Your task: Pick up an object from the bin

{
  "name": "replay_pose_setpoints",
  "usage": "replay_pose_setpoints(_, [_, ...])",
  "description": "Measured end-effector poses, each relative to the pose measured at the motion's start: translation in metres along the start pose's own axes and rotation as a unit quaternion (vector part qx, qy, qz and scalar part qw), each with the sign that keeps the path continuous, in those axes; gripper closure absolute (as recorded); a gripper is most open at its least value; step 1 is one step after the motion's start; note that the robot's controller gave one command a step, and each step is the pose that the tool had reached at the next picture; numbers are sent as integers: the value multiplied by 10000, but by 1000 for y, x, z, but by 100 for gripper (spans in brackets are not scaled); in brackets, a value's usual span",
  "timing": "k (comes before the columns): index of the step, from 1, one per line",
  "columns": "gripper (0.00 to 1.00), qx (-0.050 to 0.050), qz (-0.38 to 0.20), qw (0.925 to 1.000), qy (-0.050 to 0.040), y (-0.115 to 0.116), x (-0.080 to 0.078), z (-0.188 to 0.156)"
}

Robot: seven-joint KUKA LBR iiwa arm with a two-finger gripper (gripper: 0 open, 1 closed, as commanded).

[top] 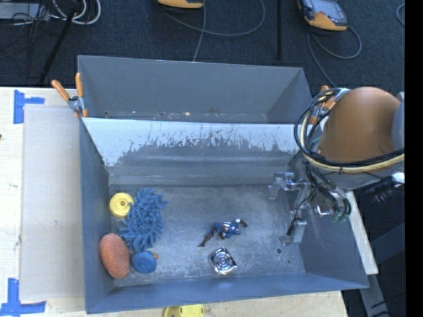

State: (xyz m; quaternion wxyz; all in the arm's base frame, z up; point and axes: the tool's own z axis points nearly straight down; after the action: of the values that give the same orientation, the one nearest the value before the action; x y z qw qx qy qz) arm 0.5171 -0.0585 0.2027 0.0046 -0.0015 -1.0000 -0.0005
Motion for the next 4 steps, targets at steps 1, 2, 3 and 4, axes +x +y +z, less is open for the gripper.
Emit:
replay_pose_setpoints(1, [0, 4, -12, 10000, -40, 0, -2, -4])
replay_pose_setpoints(2, [0, 8, -550, 9985, -54, 33, -4, 62])
replay_pose_setpoints(3, [0, 5, -1374, 9905, -57, 68, -23, 71])
replay_pose_setpoints(4, [0, 4, -565, 9984, -38, 91, -22, 76])
